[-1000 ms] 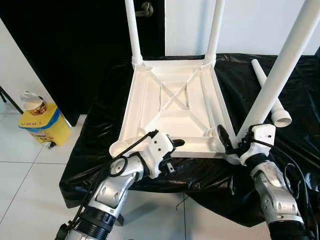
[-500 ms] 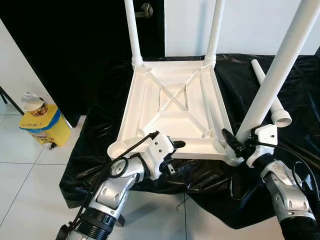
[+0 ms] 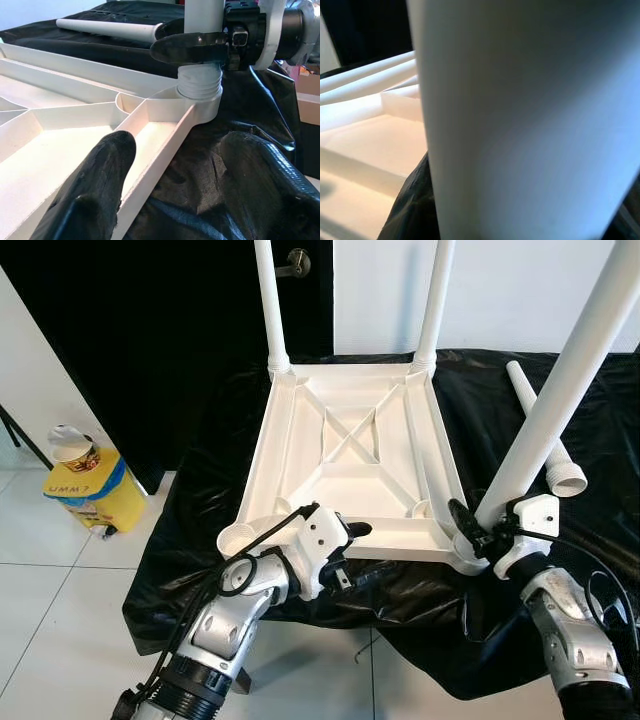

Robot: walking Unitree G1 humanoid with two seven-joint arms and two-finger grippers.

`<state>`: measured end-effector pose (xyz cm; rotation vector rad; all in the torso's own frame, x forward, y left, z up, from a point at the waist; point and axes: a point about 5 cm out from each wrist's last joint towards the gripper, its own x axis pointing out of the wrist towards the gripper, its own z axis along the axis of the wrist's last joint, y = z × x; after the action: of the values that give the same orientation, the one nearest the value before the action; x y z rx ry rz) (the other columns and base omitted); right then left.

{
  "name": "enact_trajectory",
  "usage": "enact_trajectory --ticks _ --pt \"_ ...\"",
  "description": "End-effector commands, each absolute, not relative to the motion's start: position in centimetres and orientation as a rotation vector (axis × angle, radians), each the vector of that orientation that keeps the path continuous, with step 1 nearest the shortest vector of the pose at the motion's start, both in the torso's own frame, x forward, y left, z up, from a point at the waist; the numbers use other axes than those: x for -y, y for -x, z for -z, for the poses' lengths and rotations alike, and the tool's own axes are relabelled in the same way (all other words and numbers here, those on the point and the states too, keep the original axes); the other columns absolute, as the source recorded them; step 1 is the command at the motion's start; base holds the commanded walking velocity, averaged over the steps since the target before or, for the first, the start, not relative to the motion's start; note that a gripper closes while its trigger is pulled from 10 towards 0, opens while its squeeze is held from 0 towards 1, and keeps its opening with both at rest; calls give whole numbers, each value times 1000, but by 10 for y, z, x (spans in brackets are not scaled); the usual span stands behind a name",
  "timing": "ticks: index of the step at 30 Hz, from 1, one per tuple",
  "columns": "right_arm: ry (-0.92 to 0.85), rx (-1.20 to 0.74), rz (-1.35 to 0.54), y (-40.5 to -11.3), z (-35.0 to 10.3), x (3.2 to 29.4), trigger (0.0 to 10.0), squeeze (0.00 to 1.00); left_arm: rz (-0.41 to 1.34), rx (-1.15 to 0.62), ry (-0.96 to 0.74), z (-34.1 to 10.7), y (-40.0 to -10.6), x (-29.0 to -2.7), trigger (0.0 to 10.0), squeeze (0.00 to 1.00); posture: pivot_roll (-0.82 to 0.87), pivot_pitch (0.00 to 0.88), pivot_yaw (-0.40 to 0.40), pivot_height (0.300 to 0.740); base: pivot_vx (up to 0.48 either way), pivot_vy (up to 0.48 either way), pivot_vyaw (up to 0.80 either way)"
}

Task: Building children table

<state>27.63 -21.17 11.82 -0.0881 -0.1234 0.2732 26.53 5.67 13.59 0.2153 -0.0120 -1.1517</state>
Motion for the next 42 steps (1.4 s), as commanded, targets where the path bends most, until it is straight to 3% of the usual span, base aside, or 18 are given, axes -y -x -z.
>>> enact_trajectory --ticks 1,16,25,26,27,33,38,39,42 --pt "59 47 -146 -273 -102 206 10000 0 1127 19 -200 -140 -271 -55 10000 0 -33 0 -6 740 0 0 0" --pt "-49 18 401 -286 -102 174 10000 0 1118 38 -193 -151 -280 -55 10000 0 -40 8 10 740 0 0 0" --pt "-53 105 335 -285 -114 163 10000 0 1116 38 -203 -154 -284 -59 10000 0 -37 11 23 740 0 0 0" --pt "-52 134 319 -285 -118 162 10000 306 1114 40 -207 -155 -285 -60 10000 0 -37 11 24 740 0 0 0" --pt "-56 167 300 -284 -122 162 10000 1000 1113 41 -209 -156 -286 -60 10000 0 -35 9 24 740 0 0 0" --pt "-58 196 292 -283 -126 162 10000 1000 1113 41 -210 -156 -286 -60 10000 0 -34 6 23 740 0 0 0" --pt "-46 251 222 -262 -131 168 10000 1000 1094 52 -217 -161 -292 -66 10000 0 -46 15 32 740 0 0 0" --pt "-36 243 199 -255 -128 169 10000 0 1089 50 -218 -161 -294 -68 10000 0 -53 19 40 740 0 0 0" --pt "-30 227 177 -246 -124 171 10000 0 1085 46 -223 -161 -298 -70 10000 0 -55 20 41 740 0 0 0"
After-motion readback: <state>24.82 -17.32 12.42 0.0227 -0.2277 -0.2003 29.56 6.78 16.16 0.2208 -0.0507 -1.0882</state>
